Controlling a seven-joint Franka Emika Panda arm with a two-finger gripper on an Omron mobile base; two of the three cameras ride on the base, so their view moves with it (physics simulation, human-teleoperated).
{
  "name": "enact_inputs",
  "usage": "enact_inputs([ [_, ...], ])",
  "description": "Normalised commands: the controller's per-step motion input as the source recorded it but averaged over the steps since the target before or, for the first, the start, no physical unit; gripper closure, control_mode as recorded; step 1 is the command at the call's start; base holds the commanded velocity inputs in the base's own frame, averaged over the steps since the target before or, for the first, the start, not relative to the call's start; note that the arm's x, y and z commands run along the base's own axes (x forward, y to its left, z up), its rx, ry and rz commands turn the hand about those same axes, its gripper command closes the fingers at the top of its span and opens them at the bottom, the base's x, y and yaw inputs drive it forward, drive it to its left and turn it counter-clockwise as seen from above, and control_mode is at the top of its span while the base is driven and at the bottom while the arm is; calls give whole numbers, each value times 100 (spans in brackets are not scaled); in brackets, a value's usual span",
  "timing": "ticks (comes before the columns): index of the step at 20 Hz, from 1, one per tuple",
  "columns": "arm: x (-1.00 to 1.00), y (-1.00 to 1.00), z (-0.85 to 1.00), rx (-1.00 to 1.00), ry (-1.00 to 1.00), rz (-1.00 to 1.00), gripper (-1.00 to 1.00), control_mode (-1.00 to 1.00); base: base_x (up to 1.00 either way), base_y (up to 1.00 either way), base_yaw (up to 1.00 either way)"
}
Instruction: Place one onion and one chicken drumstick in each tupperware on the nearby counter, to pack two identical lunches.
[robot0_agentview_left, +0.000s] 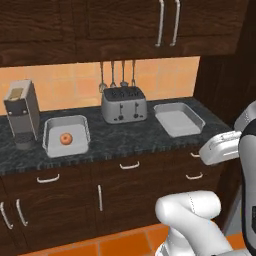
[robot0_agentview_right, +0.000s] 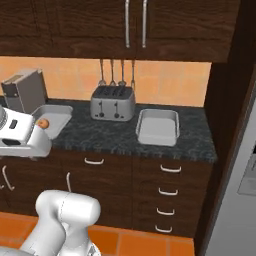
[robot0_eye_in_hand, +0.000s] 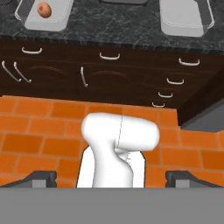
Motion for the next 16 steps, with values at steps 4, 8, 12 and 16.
enact_inputs([
  [4,0,0,0,0,0,0,-100,100,-16,-100,1],
  [8,0,0,0,0,0,0,-100,100,-23,-100,5],
  [12,0,0,0,0,0,0,-100,100,-14,-100,7],
  [16,0,0,0,0,0,0,-100,100,-7,-100,19],
])
